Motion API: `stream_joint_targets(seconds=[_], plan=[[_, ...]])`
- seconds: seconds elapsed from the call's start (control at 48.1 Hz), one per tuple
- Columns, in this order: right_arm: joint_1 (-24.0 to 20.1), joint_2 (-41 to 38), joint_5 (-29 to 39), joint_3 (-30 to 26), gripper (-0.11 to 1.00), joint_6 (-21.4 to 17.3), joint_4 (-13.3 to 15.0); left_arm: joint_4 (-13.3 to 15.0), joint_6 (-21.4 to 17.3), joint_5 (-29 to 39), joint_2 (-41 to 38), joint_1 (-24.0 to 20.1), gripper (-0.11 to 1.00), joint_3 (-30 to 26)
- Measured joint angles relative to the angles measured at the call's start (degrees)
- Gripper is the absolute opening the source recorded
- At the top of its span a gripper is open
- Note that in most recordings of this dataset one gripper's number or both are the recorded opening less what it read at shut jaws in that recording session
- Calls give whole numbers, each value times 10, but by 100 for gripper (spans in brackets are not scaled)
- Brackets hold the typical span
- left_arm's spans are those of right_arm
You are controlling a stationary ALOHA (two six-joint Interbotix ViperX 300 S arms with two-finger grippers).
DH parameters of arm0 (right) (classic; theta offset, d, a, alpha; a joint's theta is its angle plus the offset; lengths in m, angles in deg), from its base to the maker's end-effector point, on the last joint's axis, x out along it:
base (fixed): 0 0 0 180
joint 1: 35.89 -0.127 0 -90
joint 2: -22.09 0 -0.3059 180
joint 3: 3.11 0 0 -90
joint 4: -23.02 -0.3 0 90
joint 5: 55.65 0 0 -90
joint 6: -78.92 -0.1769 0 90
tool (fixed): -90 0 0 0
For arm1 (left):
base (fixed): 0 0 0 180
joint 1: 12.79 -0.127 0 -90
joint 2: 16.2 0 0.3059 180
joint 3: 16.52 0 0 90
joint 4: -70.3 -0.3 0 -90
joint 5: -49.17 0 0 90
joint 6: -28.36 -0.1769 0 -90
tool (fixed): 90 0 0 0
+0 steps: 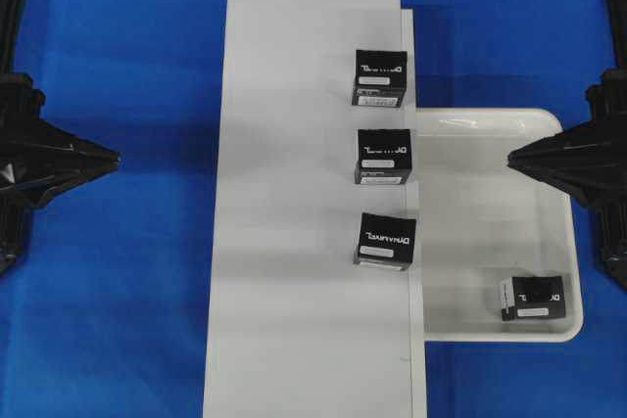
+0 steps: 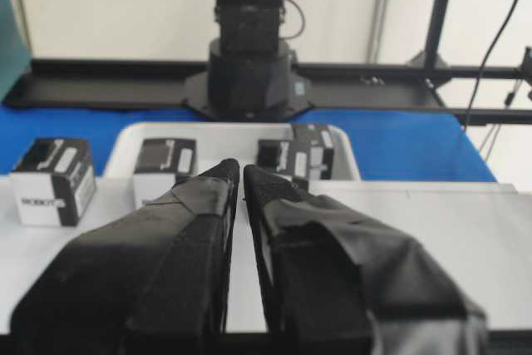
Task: Place the box from the white plastic tray onto the white base.
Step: 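Move the right gripper left toward the box in the white tray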
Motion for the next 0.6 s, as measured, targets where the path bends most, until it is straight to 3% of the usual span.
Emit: stream_joint_targets(seconds=[0.062,0.166,0.312,0.602], plan=[[-1,0,4,0,8,-4,-4,-3,4,4,-4,4,12,-4],[-2,0,59,-3,-3,-27,-35,-5,14,15,-24,16,-2,-14],[-4,-1,191,-31,-4,-67,-53,-6,15,35,-33,17,-7,-25],[-30,-31,492,-151,-4,-71,-54,-6,16,107,-39,17,-7,-45]])
